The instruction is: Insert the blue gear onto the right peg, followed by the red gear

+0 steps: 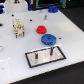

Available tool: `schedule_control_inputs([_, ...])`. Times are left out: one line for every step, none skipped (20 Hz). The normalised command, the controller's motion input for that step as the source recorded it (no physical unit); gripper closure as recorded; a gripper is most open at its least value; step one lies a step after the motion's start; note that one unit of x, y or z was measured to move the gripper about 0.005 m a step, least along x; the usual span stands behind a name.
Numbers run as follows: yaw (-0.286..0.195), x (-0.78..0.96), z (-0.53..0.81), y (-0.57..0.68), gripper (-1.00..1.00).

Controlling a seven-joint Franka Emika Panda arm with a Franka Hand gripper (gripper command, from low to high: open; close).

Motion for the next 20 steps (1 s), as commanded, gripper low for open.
schedule_control_inputs([0.000, -0.16, -0.39, 0.43, -1.00])
schedule_control_inputs([0.000, -0.14, -0.39, 0.44, -1.00])
schedule_control_inputs([0.000, -0.10, -0.36, 0.44, -1.00])
schedule_control_inputs([0.000, -0.10, -0.41, 0.44, -1.00])
schedule_control_inputs([0.000, -0.11, -0.40, 0.43, -1.00])
schedule_control_inputs([0.000, -0.11, -0.43, 0.42, -1.00])
schedule_control_inputs([0.000, -0.12, -0.42, 0.37, -1.00])
schedule_control_inputs([0.000, -0.07, -0.48, 0.40, -1.00])
schedule_control_inputs([0.000, -0.07, -0.48, 0.34, -1.00])
schedule_control_inputs([0.000, -0.05, -0.49, 0.29, -1.00])
schedule_control_inputs([0.000, -0.06, -0.54, 0.27, -1.00])
schedule_control_inputs([0.000, -0.05, -0.55, 0.26, -1.00])
schedule_control_inputs([0.000, -0.03, -0.54, 0.25, -1.00])
schedule_control_inputs([0.000, -0.06, -0.56, 0.27, -1.00])
schedule_control_inputs([0.000, -0.08, -0.54, 0.18, -1.00])
schedule_control_inputs([0.000, -0.12, -0.54, 0.20, -1.00])
schedule_control_inputs([0.000, -0.13, -0.51, 0.16, -1.00])
schedule_control_inputs([0.000, -0.17, -0.50, 0.08, -1.00])
schedule_control_inputs([0.000, -0.22, -0.49, 0.05, -1.00])
schedule_control_inputs([0.000, -0.22, -0.47, 0.03, -1.00])
